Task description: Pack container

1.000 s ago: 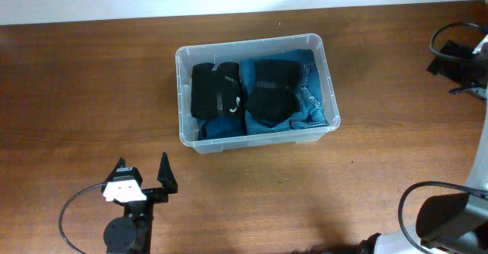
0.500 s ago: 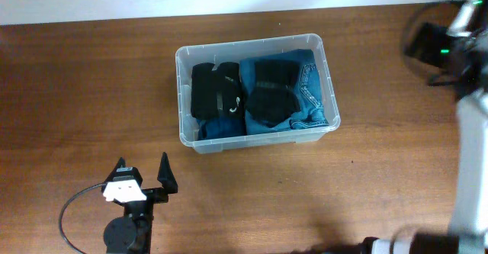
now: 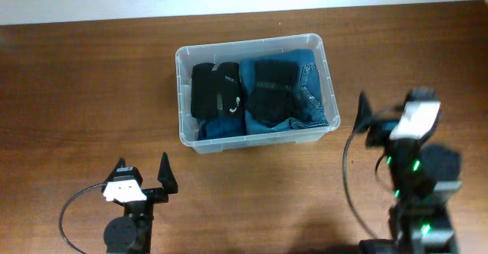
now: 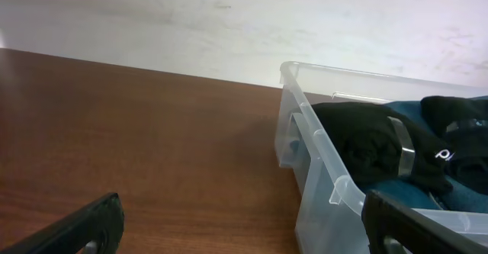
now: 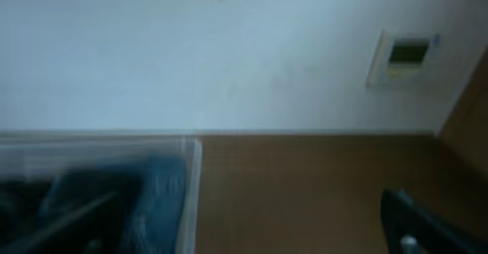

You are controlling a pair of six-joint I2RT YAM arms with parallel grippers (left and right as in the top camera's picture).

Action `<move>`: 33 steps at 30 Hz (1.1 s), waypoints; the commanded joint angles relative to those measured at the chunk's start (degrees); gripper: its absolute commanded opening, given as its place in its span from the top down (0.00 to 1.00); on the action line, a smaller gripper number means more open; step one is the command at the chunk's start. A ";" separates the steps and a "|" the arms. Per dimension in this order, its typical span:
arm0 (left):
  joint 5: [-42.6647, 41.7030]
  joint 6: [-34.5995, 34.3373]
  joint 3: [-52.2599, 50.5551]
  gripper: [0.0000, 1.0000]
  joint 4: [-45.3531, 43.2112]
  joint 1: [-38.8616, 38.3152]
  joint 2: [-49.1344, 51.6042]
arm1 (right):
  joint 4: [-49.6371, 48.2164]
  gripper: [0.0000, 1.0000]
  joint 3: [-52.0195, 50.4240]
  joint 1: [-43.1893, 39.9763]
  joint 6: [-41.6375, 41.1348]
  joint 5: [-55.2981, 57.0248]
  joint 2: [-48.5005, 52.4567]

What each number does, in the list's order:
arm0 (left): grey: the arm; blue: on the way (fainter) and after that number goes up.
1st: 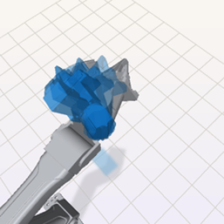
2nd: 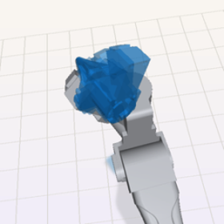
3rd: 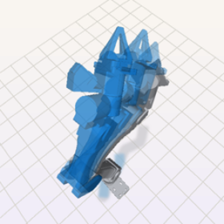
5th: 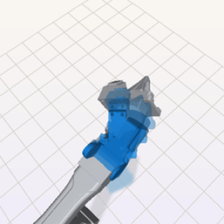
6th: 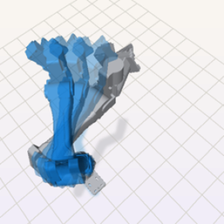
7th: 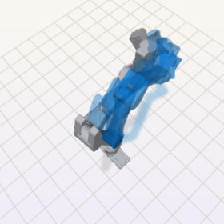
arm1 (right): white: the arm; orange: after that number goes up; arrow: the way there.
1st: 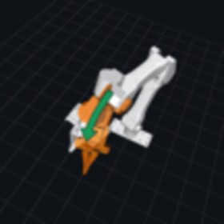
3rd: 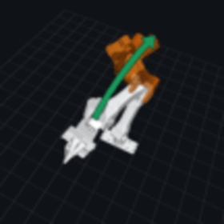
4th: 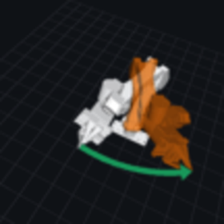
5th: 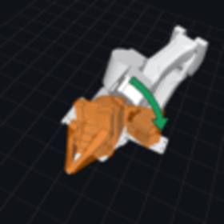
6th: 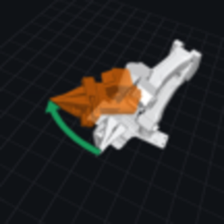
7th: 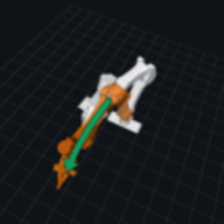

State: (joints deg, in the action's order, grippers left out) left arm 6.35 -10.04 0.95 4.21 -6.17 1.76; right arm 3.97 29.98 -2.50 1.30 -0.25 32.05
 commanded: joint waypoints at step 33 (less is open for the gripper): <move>-0.59 0.94 -0.42 0.01 -0.09 0.28 -0.33 | 0.13 0.02 -29.66 3.34 -0.26 -4.26 -31.80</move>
State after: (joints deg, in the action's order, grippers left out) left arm 6.35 -10.04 0.95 4.25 -6.17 1.74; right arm 4.03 0.73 0.27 1.28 -3.79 0.84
